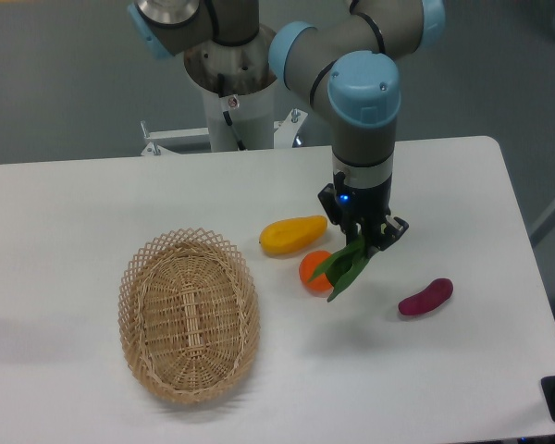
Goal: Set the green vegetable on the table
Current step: 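Lift the held green bok choy with the gripper, moving it past the orange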
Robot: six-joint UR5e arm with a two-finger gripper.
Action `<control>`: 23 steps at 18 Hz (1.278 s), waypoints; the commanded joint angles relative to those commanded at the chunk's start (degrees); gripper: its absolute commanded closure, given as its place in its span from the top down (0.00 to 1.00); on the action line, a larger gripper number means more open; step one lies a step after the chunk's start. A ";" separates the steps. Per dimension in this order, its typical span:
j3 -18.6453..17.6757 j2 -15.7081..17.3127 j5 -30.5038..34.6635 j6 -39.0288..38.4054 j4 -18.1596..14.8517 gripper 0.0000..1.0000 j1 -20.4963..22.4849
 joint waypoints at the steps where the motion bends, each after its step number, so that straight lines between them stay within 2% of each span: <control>1: 0.09 0.00 0.00 0.00 0.09 0.38 0.00; 8: -0.44 0.00 0.00 1.22 0.09 0.38 0.70; 16: -3.16 0.00 0.26 5.18 1.31 0.38 1.93; 17: -3.34 -0.96 0.26 5.45 2.80 0.38 2.54; 20: -3.43 -4.73 0.70 4.66 10.09 0.38 2.37; 23: -2.90 -7.99 0.62 -0.68 13.96 0.38 2.29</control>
